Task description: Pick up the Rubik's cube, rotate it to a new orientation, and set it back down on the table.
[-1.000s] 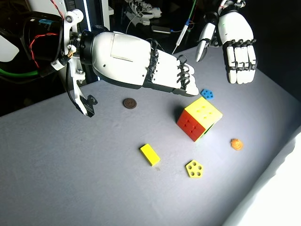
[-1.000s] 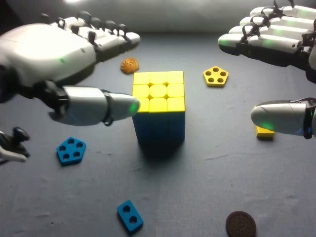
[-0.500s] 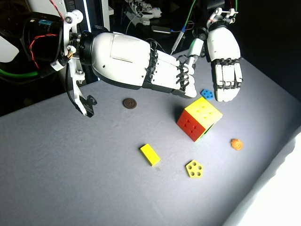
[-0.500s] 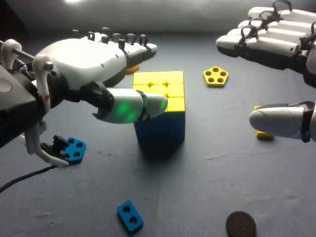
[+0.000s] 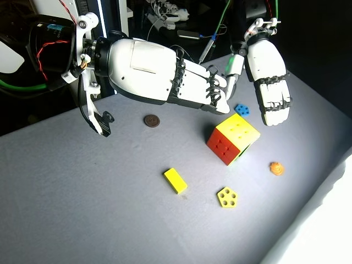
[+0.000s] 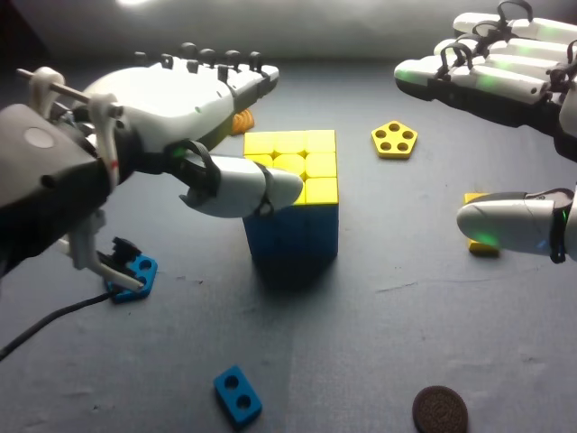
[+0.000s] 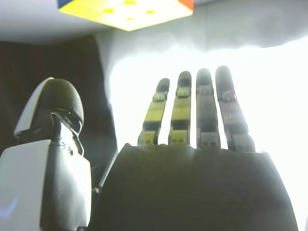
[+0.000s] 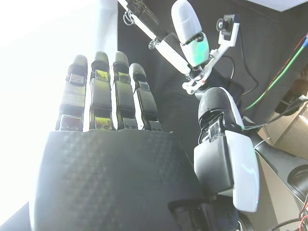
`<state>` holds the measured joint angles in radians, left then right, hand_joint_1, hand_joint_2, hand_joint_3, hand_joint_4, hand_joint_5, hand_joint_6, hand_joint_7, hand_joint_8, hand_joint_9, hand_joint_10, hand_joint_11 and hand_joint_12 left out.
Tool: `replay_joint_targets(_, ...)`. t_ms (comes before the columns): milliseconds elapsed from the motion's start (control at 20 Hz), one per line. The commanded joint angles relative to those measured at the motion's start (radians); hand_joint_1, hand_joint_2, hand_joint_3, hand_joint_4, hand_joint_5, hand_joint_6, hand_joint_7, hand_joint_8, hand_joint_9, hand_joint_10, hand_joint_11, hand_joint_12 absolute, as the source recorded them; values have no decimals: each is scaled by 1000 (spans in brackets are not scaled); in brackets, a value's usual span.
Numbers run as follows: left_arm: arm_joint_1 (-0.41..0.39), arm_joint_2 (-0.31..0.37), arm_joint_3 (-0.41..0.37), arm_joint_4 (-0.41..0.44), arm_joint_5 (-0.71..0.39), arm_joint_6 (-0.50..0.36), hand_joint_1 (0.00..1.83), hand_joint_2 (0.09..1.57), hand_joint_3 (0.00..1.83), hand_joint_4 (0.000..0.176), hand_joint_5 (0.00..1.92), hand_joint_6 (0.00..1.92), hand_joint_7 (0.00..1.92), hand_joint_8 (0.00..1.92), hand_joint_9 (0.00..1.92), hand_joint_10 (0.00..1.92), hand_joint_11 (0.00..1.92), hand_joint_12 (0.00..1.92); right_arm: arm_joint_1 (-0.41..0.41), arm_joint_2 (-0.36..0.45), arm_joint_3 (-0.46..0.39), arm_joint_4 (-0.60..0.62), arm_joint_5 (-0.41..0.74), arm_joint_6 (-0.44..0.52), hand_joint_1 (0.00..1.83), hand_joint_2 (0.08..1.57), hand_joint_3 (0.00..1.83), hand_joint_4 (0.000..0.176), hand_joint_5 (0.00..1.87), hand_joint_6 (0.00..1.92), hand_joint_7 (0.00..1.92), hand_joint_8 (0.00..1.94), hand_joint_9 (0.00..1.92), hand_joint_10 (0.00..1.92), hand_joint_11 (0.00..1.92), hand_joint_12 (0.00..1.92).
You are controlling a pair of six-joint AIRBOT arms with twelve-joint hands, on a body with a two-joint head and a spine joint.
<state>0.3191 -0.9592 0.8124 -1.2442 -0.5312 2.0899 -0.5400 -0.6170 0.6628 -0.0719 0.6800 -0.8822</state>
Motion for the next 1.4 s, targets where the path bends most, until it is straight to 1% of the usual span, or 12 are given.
replay_joint_targets(0, -3, -9, 7, 37, -52, -3, 415, 1134, 0, 0, 0, 0, 58, 1, 73, 2, 0, 294, 8, 2, -3, 9, 123, 2, 112, 1218, 0, 0, 25, 0, 116, 0, 108, 0, 0, 0)
replay_joint_targets(100, -3, -33, 24, 32, -56, -2, 470, 1114, 0, 0, 0, 0, 45, 1, 65, 0, 0, 304, 7, 2, -3, 9, 123, 2, 158, 1206, 0, 0, 18, 0, 110, 1, 107, 2, 0, 0)
replay_joint_targets(200, 0, -56, 40, 26, -56, -2, 791, 1069, 0, 0, 0, 0, 3, 0, 24, 0, 0, 254, 6, 1, -3, 9, 123, 1, 308, 1157, 0, 0, 2, 0, 80, 1, 80, 1, 24, 14)
replay_joint_targets(350, 7, -75, 47, -3, -71, 18, 836, 1063, 0, 0, 0, 0, 0, 0, 15, 0, 0, 237, 5, -1, -3, 9, 123, 0, 321, 1150, 0, 0, 0, 0, 75, 1, 74, 1, 25, 18)
replay_joint_targets(400, 8, -79, 47, -22, -78, 36, 913, 1050, 0, 0, 0, 0, 0, 0, 2, 0, 0, 199, 4, -1, -3, 9, 123, 0, 343, 1135, 0, 0, 0, 0, 78, 4, 88, 3, 4, 164)
replay_joint_targets(500, 14, -85, 49, -48, -88, 61, 1014, 1036, 0, 0, 0, 0, 0, 0, 0, 0, 0, 188, 2, -2, -3, 9, 123, 0, 328, 1142, 0, 0, 3, 1, 77, 9, 91, 8, 0, 142)
replay_joint_targets(750, 25, -120, 81, -67, -98, 61, 973, 1044, 0, 0, 0, 0, 0, 0, 0, 0, 0, 171, -1, -4, -3, 9, 123, 0, 221, 1175, 7, 0, 7, 1, 106, 4, 113, 11, 0, 168)
replay_joint_targets(900, 23, -144, 103, -76, -98, 61, 999, 1047, 0, 0, 0, 0, 0, 0, 0, 0, 0, 229, -3, -6, -3, 9, 123, -1, 206, 1171, 3, 0, 23, 6, 125, 6, 134, 15, 0, 277)
replay_joint_targets(950, 22, -152, 110, -79, -98, 61, 960, 1061, 4, 0, 0, 0, 0, 0, 0, 0, 0, 298, -5, -6, -3, 9, 123, -2, 252, 1171, 1, 0, 17, 2, 112, 2, 101, 11, 0, 146)
replay_joint_targets(1000, 21, -158, 115, -82, -98, 61, 962, 1058, 2, 0, 0, 0, 0, 0, 0, 0, 0, 314, -7, -7, -3, 9, 123, -4, 183, 1178, 3, 0, 5, 0, 109, 1, 99, 9, 0, 153)
replay_joint_targets(1250, 23, -188, 135, -103, -98, 81, 979, 1059, 3, 0, 0, 0, 0, 0, 0, 0, 0, 307, -7, -8, -3, 9, 123, -6, 259, 1165, 0, 0, 41, 10, 145, 7, 121, 12, 0, 191)
replay_joint_targets(1350, 26, -194, 141, -103, -98, 81, 951, 1066, 4, 0, 0, 0, 0, 0, 29, 7, 0, 404, -7, -8, -3, 9, 123, -6, 232, 1167, 0, 0, 26, 3, 134, 1, 120, 9, 0, 223)
